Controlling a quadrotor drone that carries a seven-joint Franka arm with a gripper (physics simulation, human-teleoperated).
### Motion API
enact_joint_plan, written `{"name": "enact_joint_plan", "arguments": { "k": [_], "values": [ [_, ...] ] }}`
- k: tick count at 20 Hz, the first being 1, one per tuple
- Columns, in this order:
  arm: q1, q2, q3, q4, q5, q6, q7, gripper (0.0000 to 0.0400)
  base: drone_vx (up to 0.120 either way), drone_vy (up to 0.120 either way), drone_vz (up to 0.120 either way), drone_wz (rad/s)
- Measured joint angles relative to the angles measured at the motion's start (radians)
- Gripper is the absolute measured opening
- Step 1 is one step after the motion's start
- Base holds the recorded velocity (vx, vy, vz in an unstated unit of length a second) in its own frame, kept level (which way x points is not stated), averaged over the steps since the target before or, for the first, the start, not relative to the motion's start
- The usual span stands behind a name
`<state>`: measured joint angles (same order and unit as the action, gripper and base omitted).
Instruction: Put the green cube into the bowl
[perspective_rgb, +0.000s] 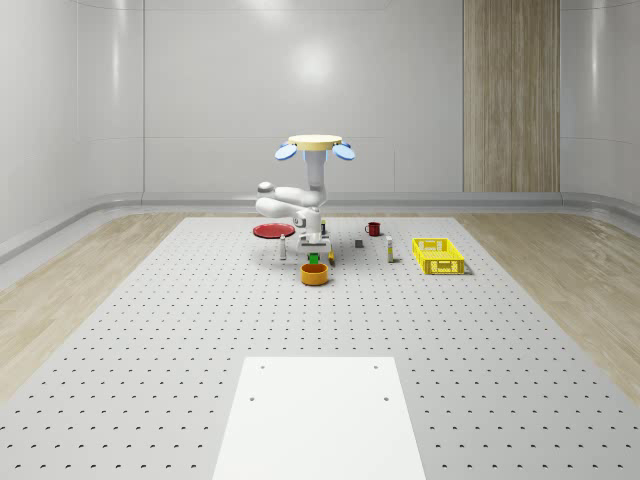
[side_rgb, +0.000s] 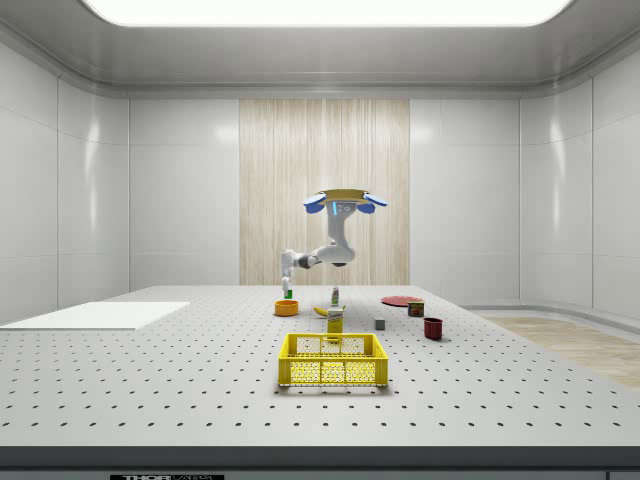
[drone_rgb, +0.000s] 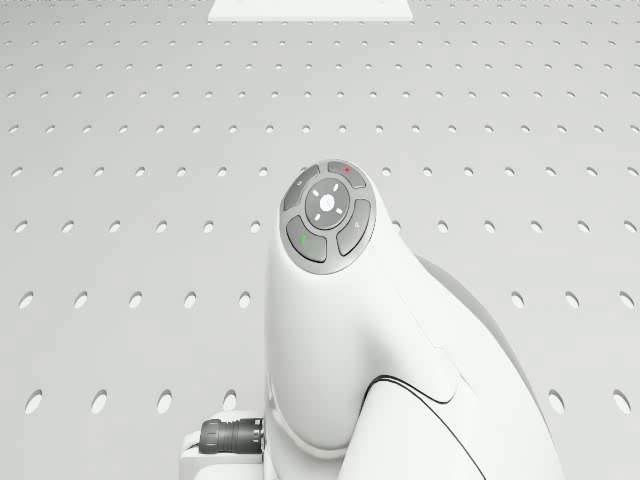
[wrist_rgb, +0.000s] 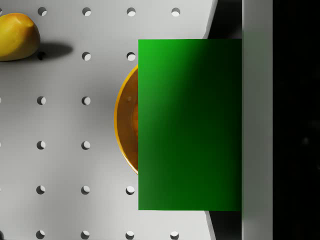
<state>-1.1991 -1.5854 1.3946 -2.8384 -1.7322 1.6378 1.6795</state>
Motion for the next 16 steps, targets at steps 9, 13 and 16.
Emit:
{"name": "enact_joint_plan", "arguments": {
  "k": [9,13,16],
  "values": [
    [-0.009,-0.001,-0.062,0.012,-0.058,0.022,0.002,0.0250,0.009,0.000,0.000,0.000],
    [-0.021,0.000,-0.124,0.027,-0.117,0.043,0.004,0.0250,0.000,0.000,0.000,0.000],
    [-0.032,0.004,-0.174,0.043,-0.164,0.060,0.006,0.0250,0.000,0.000,0.000,0.000]
  ]
}}
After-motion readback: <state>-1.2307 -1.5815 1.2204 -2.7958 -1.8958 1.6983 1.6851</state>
